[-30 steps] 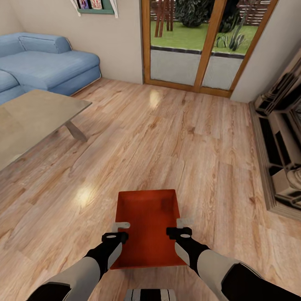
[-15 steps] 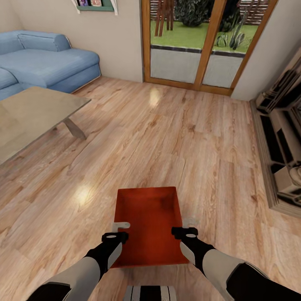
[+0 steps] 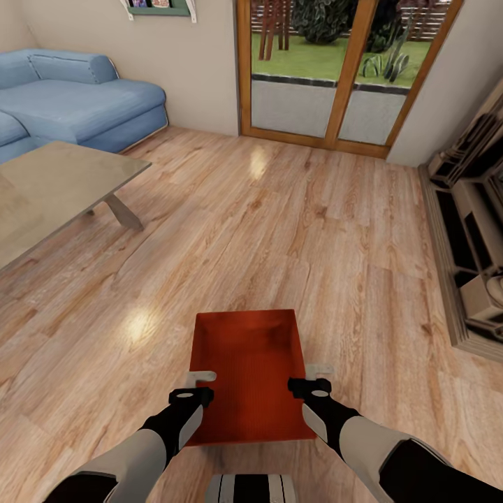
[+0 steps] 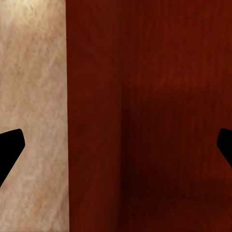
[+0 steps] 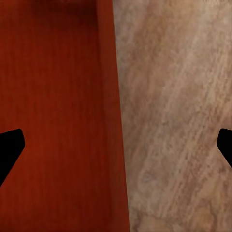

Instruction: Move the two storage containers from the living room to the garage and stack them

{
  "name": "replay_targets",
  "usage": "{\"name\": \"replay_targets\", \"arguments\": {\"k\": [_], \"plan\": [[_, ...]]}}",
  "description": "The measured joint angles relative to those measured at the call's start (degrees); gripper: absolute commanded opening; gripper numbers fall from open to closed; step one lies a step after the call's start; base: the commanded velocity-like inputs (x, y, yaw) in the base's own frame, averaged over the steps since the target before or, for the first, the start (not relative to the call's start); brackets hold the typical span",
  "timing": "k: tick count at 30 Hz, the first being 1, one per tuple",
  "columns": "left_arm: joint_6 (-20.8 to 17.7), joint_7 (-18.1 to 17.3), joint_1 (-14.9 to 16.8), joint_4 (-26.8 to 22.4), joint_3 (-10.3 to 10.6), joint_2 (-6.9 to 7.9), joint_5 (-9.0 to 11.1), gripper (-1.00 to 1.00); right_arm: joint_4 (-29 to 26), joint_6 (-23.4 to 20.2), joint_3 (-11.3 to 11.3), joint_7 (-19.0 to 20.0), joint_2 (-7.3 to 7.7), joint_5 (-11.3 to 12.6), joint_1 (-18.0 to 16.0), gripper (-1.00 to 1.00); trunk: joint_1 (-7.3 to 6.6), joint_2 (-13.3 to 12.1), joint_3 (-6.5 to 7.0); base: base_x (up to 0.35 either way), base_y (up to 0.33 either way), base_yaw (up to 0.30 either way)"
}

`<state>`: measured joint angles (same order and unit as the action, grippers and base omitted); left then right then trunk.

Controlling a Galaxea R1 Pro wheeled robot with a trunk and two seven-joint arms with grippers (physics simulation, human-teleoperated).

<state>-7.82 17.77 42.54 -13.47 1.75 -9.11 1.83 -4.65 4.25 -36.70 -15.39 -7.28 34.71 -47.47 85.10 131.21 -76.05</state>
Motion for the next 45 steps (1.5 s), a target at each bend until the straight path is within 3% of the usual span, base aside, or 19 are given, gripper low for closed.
{"name": "replay_targets", "arguments": {"k": [45], "plan": [[0.0, 0.7, 0.0, 0.0, 0.1, -0.12, -0.2, 1.0, -0.5, 0.0, 0.1, -0.5, 0.44, 0.1, -0.1, 1.0, 0.0, 0.0, -0.12, 0.0, 0.0, 0.044]]}}
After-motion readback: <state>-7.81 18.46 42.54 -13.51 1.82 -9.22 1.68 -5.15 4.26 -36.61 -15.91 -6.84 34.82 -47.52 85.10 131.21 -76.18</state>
